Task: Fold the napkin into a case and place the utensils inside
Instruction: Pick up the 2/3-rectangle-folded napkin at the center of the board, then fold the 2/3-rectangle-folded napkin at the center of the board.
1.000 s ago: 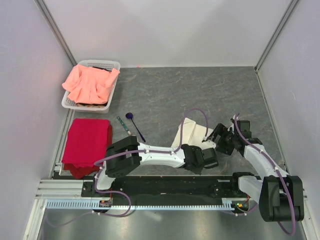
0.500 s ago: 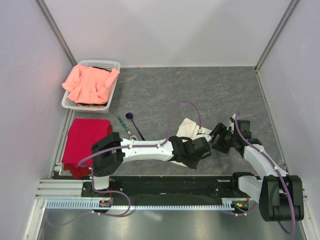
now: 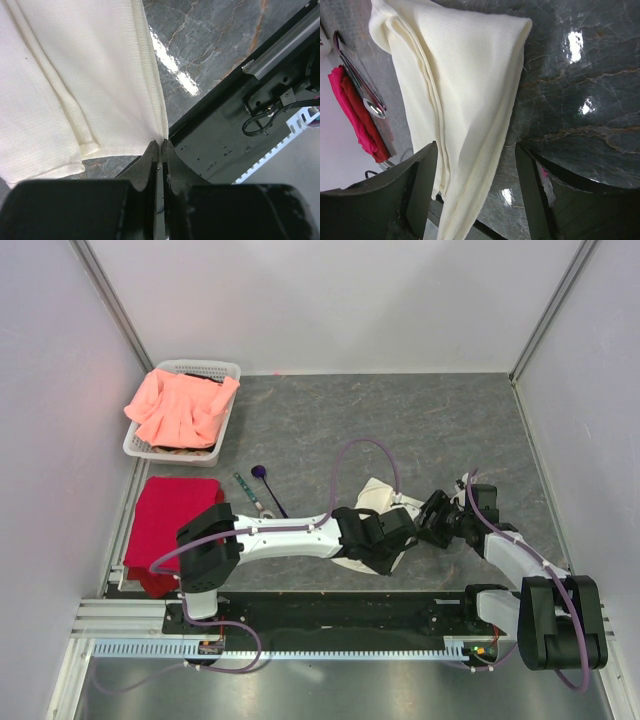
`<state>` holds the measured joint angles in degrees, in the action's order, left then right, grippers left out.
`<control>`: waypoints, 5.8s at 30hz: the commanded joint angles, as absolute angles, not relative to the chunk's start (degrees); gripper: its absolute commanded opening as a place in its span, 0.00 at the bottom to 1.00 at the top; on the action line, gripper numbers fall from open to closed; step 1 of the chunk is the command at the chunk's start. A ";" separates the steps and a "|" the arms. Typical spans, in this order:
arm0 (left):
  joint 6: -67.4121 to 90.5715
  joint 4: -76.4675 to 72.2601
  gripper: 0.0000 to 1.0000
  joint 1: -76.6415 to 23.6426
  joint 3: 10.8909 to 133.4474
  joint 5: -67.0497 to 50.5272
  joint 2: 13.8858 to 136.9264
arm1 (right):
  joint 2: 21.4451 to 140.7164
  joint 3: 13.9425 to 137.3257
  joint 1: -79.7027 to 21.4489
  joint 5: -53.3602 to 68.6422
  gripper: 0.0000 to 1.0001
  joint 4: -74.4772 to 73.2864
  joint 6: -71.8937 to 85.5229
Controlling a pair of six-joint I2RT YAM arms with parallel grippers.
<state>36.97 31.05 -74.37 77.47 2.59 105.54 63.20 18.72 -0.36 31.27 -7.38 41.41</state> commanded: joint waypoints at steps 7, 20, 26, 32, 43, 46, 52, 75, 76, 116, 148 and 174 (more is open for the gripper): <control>35.77 28.30 0.02 -74.27 77.26 0.79 101.43 | 65.39 18.28 -0.18 30.15 0.68 -2.90 40.87; 37.61 25.40 0.02 -74.18 73.57 -1.41 100.37 | 66.97 20.57 -0.18 26.72 0.52 -3.43 36.56; 38.14 23.73 0.02 -74.18 72.95 -3.34 100.72 | 68.29 20.57 -0.26 27.15 0.35 -0.71 35.25; 37.79 23.38 0.11 -74.27 73.65 -5.80 101.42 | 68.73 20.39 -0.26 27.51 0.04 1.49 34.02; 39.28 23.11 0.38 -62.42 72.59 -9.05 96.68 | 69.78 22.50 -0.26 30.50 0.00 0.27 33.66; 40.08 20.23 0.22 -55.74 72.69 -10.81 98.25 | 70.75 23.55 -0.26 30.94 0.00 0.09 33.40; 39.73 12.75 0.10 -47.82 80.14 -15.73 107.38 | 71.02 25.14 -0.18 30.24 0.00 -3.78 32.17; 42.80 6.07 0.03 -44.03 85.34 -19.42 121.99 | 72.77 29.79 -0.26 29.00 0.00 -8.69 28.48; 43.06 5.98 0.03 -44.03 85.34 -19.42 122.17 | 72.77 29.97 -0.35 29.09 0.00 -9.05 28.22; 57.21 -8.26 0.02 -44.21 74.36 -26.72 124.63 | 76.02 30.86 -16.26 23.12 0.00 6.04 48.41; 57.30 -9.23 0.02 -44.47 57.13 -27.07 111.44 | 75.50 32.52 -17.05 18.03 0.00 0.53 46.05; 52.65 3.07 0.02 -48.96 63.19 -23.81 109.08 | 84.56 39.73 -25.14 9.23 0.00 -2.46 45.00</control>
